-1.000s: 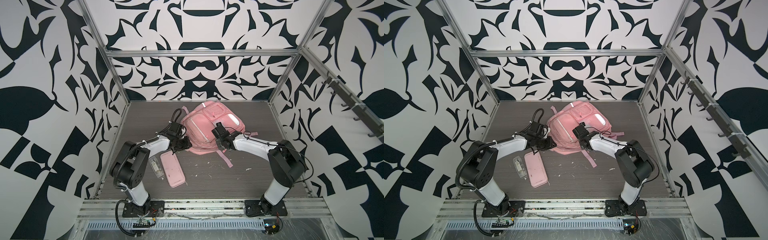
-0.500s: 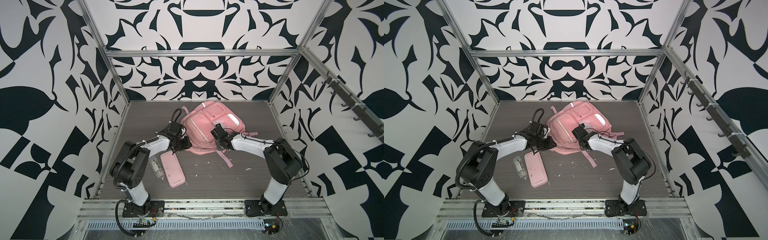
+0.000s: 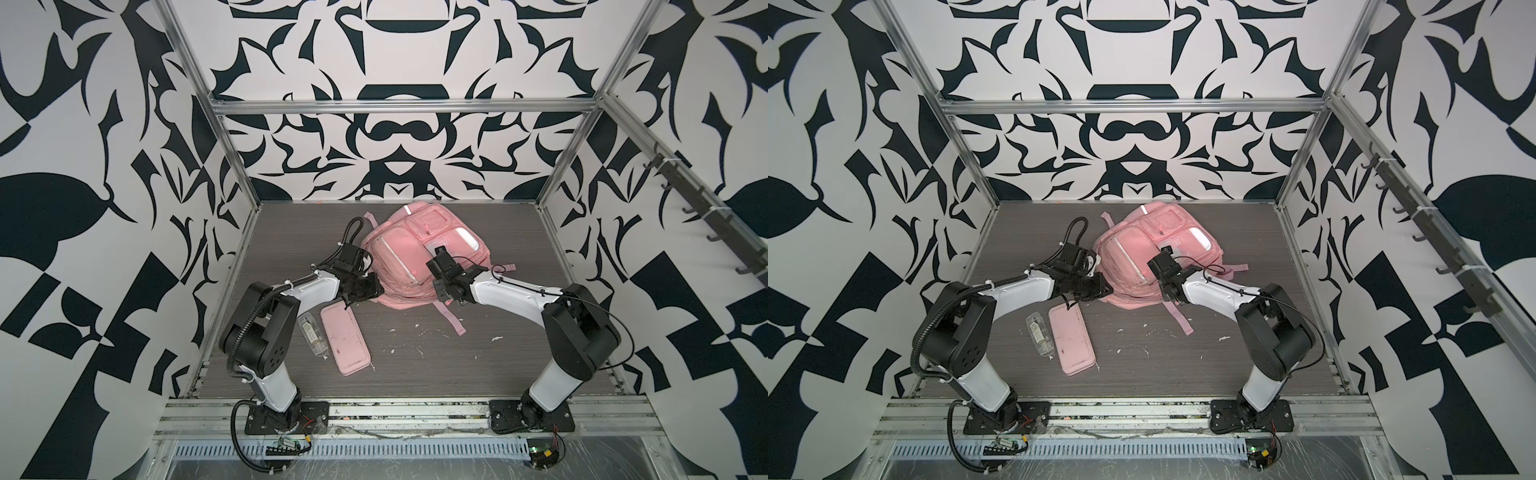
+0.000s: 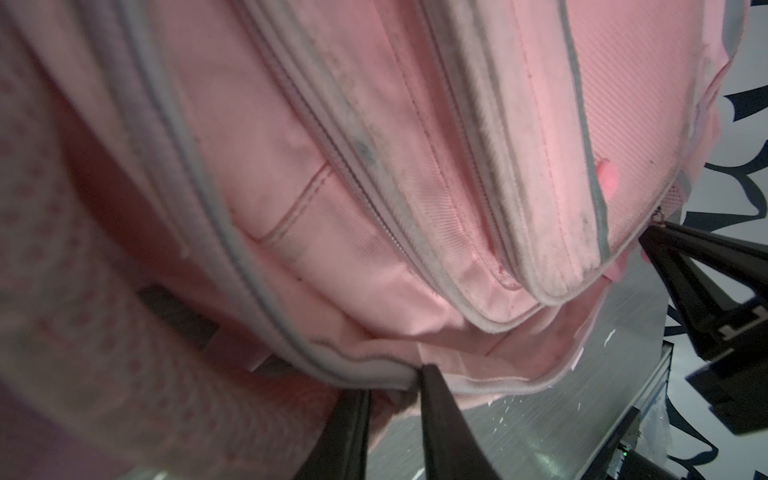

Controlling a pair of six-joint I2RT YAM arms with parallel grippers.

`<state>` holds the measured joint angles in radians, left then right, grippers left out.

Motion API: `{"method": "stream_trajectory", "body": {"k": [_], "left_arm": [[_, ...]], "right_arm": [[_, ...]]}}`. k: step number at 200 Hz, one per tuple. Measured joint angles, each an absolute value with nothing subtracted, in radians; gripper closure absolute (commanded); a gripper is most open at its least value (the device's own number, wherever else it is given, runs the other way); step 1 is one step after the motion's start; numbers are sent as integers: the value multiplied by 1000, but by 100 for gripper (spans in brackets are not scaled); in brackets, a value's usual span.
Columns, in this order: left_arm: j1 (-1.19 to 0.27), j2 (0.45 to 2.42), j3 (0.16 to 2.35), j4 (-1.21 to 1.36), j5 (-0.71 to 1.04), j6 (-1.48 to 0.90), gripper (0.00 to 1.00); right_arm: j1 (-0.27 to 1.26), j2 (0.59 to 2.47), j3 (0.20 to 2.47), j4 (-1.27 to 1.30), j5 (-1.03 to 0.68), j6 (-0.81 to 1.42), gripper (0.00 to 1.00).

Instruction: Pack the student bag

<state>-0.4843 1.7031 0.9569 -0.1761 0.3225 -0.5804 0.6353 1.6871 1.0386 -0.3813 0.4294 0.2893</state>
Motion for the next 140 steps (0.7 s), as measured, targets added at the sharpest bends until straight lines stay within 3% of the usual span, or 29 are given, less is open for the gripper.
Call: {"method": "stream_trajectory", "body": {"k": [140], "left_arm": [[-484,1703,955,-174,327,-580,75]], "right_arm": [[570,1668,924,-204,299,339,90]]}}
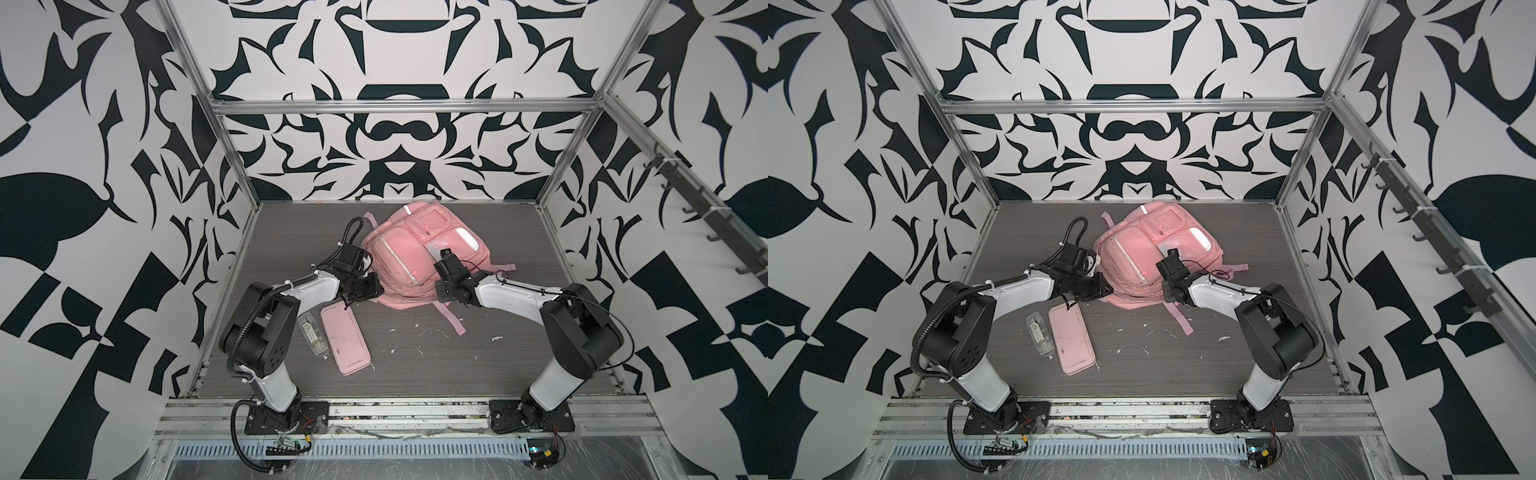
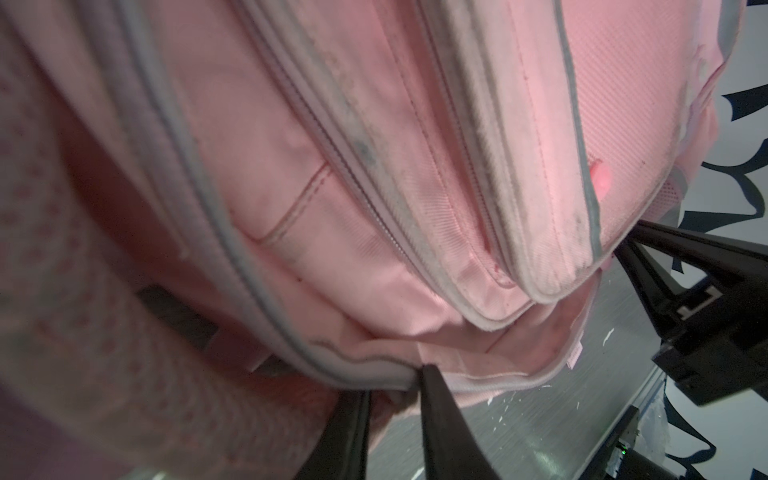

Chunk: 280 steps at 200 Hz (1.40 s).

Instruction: Pack the student bag

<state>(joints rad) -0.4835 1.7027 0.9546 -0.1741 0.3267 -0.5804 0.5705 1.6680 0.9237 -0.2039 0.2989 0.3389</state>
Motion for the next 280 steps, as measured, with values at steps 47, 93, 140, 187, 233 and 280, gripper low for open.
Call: {"method": "stream_trajectory", "body": {"k": [47,93,140,187,233,280], "left_arm": [[-483,1703,955,-174,329,-581,75],[-482,1703,955,-174,330,-584,75],[-482,1703,953,-172,331,-584,75],[-481,1700,941,-156,334,-585,75],[-481,1700,940,-155,339,-588,75],[-481,1700,929,-150,361,-599,75]], "right_arm": [[569,1636,862,-125,286,361,86],[567,1635,836,-75,286,368,83],[566,1635,808,-21,286,378,83],[566,1613,776,10,286,391,83],[566,1553,751,-19,286,393,89],[566,1485,757,-93,268,385,92]]}}
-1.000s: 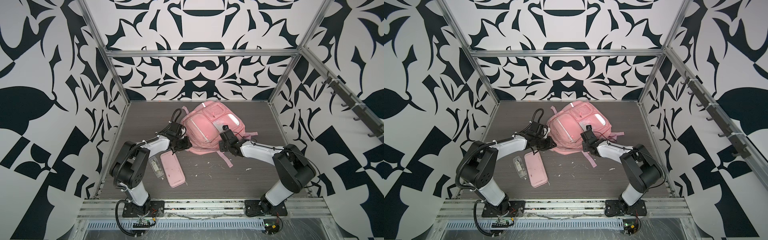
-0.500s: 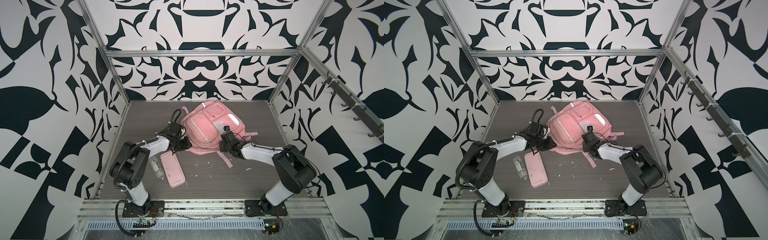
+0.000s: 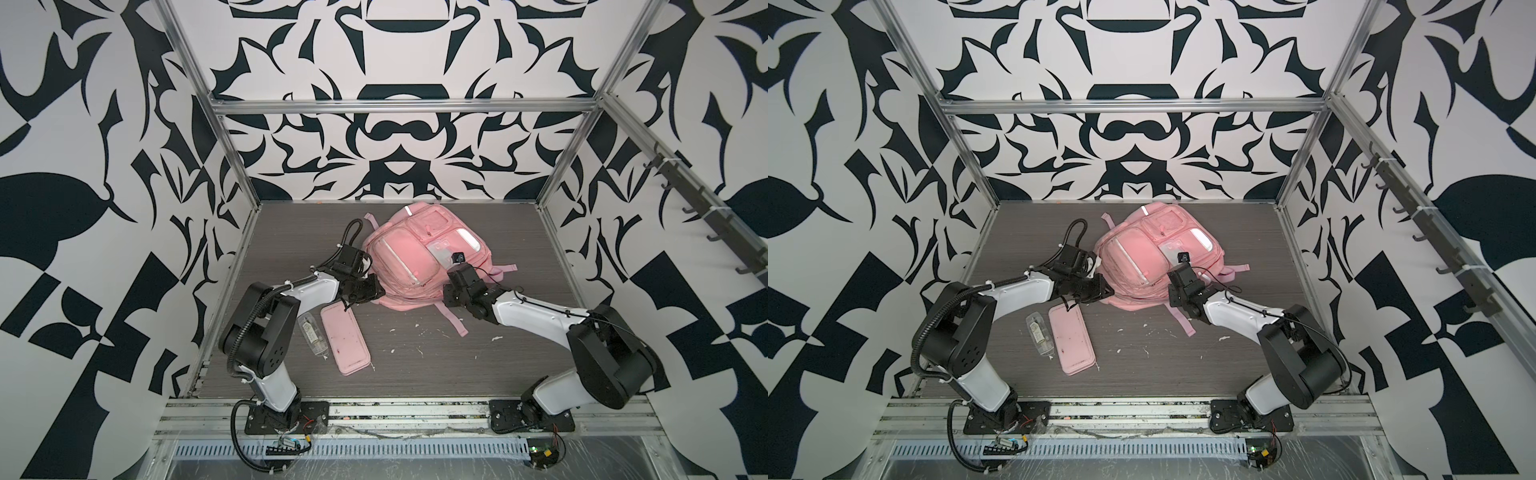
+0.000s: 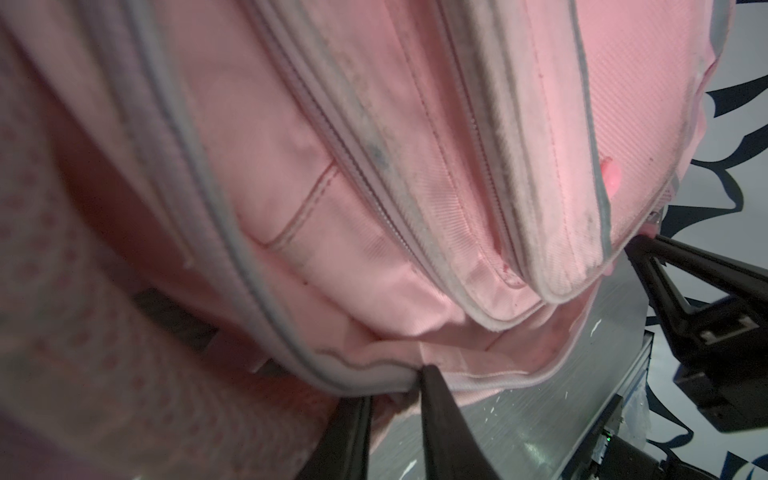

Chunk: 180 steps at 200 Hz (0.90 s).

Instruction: Pack the student bag

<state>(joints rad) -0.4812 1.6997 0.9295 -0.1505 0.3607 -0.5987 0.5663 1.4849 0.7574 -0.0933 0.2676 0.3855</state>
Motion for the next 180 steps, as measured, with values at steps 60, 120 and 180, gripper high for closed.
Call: {"method": "stream_trajectory", "body": {"k": [60,120,180], "left_arm": [[-481,1691,915,-135,364,-622,76],[-483,1659,878,-116,363,-658,76],[-487,1659,878,-109,360,-678,76]], "right_arm": [[571,1488,842,-227,178,385,97],[686,1561,891,-281,149,400,99],[796,1656,993,-312,139,450,100]]}}
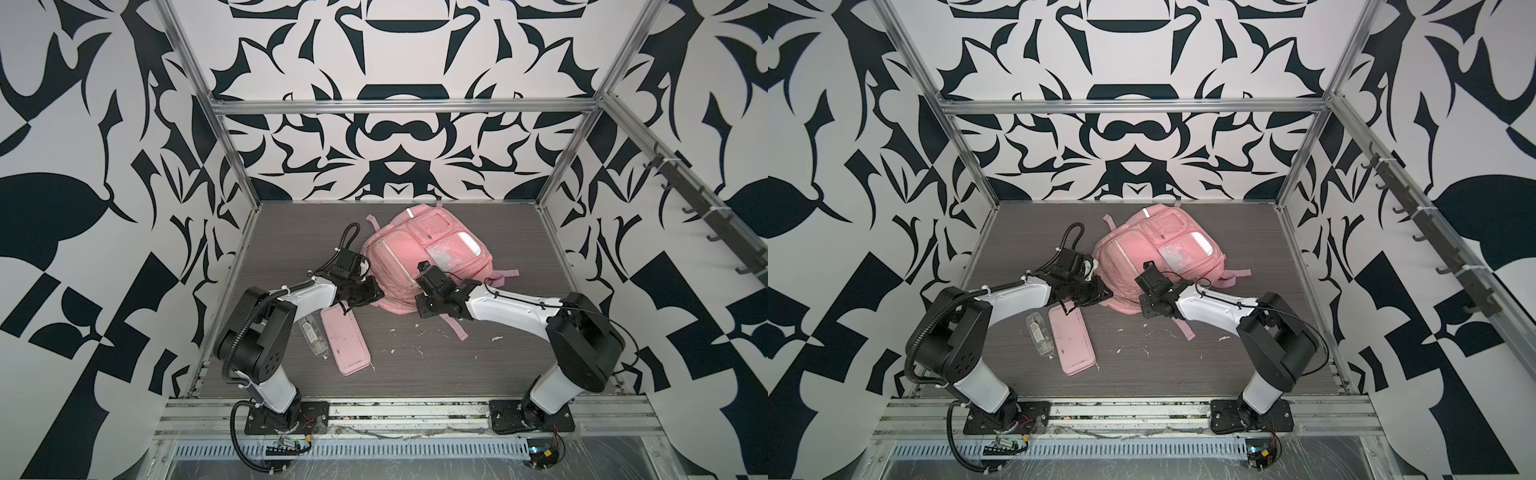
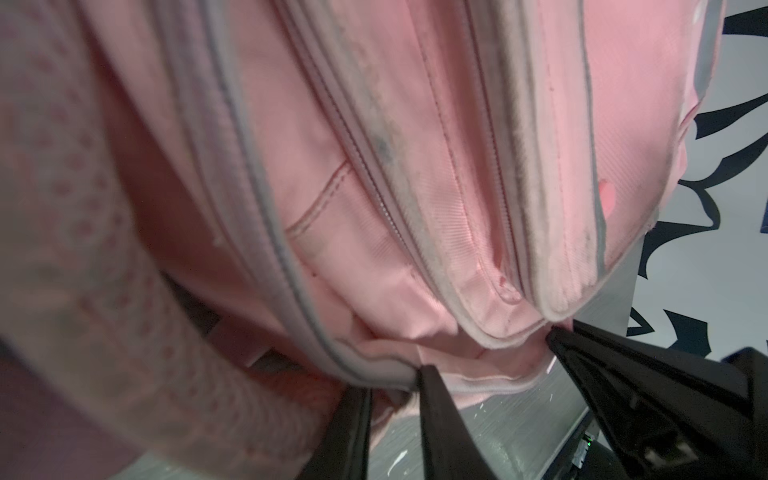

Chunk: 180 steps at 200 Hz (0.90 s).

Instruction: Pack the student bag

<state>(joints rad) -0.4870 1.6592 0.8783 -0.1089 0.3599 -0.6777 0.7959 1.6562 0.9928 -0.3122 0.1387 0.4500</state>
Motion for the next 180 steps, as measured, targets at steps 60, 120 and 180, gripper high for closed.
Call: {"method": "stream_trajectory", "body": {"k": [60,120,180], "left_arm": [[-489,1659,878,-105,340,-685,76],[-489,1659,878,-97,333,-685,76],[-498,1664,878,-86,329,-694,76]], "right_arm": [[836,1752,1098,-345,89,500,100],[840,1774,1131,-343,37,535,100],[843,1769,1131,-319,-1,552,100]]}}
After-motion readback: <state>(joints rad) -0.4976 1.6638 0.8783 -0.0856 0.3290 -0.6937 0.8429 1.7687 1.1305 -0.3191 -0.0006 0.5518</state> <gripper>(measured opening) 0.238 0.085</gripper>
